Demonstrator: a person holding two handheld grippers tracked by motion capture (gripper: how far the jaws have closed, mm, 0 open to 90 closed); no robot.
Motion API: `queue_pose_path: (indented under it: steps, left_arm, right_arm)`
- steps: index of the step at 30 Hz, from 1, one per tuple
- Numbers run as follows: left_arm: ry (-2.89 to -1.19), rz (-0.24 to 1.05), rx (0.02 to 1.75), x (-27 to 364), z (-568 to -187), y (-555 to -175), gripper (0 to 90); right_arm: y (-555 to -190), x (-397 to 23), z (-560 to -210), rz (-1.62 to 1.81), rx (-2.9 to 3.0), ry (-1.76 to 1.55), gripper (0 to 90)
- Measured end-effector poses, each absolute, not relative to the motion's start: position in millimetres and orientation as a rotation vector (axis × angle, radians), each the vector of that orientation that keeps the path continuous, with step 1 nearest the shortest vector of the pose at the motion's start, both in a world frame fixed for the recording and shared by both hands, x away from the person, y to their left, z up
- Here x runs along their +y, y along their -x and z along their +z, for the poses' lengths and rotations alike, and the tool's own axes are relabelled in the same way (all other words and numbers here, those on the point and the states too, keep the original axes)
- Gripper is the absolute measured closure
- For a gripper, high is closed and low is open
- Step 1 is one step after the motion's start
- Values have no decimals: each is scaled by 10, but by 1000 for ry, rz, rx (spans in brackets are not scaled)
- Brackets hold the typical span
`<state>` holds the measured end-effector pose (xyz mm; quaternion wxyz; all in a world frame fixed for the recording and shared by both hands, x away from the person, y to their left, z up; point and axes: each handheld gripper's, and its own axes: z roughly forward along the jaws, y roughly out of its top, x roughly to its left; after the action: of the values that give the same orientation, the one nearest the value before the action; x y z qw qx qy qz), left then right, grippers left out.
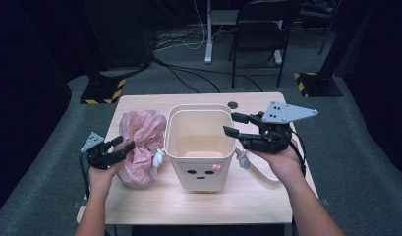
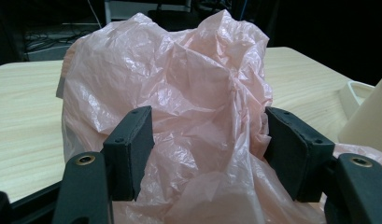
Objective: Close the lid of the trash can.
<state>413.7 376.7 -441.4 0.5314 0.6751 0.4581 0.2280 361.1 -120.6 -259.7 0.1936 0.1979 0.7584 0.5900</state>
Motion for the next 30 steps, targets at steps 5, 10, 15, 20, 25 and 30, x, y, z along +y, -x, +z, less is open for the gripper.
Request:
queue_pose_path:
  steps: [5, 10, 15, 20, 25, 30]
  left_arm:
    - [-1623, 554, 1086, 3752, -4433, -4122, 344]
    - [-1625, 563, 1085, 3750, -4436, -4106, 345]
    - [-1633, 569, 1079, 3742, -4437, -4099, 346]
    - [-1637, 573, 1080, 3743, -4443, -4094, 346]
    - [-1633, 572, 1084, 3750, -4450, -4092, 346]
    - [-1637, 577, 1084, 3751, -4447, -4085, 348]
  right_arm:
    - [-3610, -1306, -2638, 1658, 2097, -584, 519]
    - [-3606, -1418, -2685, 1665, 2062, -616, 520]
    - [-3617, -1513, -2766, 1629, 2038, -654, 518]
    - [-3632, -1580, -2892, 1568, 2012, -684, 517]
    - [-3654, -1649, -3036, 1564, 2009, -724, 517]
    - [-3683, -1720, -3167, 1552, 2012, -751, 501]
